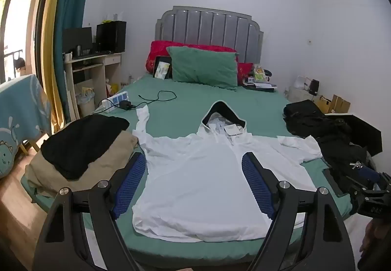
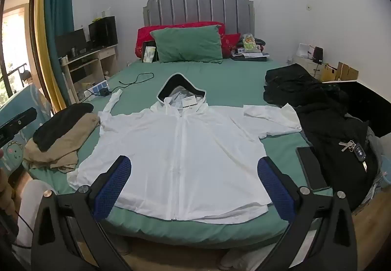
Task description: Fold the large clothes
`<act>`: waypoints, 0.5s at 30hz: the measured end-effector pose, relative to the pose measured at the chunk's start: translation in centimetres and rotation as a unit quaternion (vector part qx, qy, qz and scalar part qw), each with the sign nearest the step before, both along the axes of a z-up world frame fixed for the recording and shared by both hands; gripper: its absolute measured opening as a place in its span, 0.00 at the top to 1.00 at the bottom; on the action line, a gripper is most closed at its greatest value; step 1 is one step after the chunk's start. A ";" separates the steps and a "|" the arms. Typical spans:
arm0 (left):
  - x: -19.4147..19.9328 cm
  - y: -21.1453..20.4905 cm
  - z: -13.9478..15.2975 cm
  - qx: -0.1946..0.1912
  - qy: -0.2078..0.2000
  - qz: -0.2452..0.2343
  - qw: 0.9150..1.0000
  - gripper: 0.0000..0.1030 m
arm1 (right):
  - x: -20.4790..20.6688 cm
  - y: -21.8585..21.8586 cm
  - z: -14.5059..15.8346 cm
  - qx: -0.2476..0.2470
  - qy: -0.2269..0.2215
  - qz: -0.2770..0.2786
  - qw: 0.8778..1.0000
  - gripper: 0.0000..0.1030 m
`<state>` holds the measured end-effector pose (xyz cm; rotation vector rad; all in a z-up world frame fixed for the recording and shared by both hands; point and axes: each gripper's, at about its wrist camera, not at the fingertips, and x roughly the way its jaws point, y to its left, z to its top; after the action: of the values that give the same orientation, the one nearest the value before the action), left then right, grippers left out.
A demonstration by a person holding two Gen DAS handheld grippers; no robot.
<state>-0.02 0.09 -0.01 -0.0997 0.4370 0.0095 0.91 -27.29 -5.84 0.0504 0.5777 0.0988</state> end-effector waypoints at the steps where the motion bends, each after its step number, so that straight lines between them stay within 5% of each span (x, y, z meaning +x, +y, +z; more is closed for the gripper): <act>1: 0.0 0.0 0.0 0.003 0.005 -0.001 1.000 0.19 | 0.0 0.0 0.0 0.000 0.000 0.000 1.000 0.01; 15: 0.2 0.0 -0.7 0.008 0.007 0.004 1.000 0.19 | 0.7 -0.4 -0.8 0.002 0.016 -0.001 1.000 0.01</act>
<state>0.14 0.07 -0.71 -0.0848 0.4500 0.0215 1.62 -27.71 -6.61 0.0563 0.6091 0.0974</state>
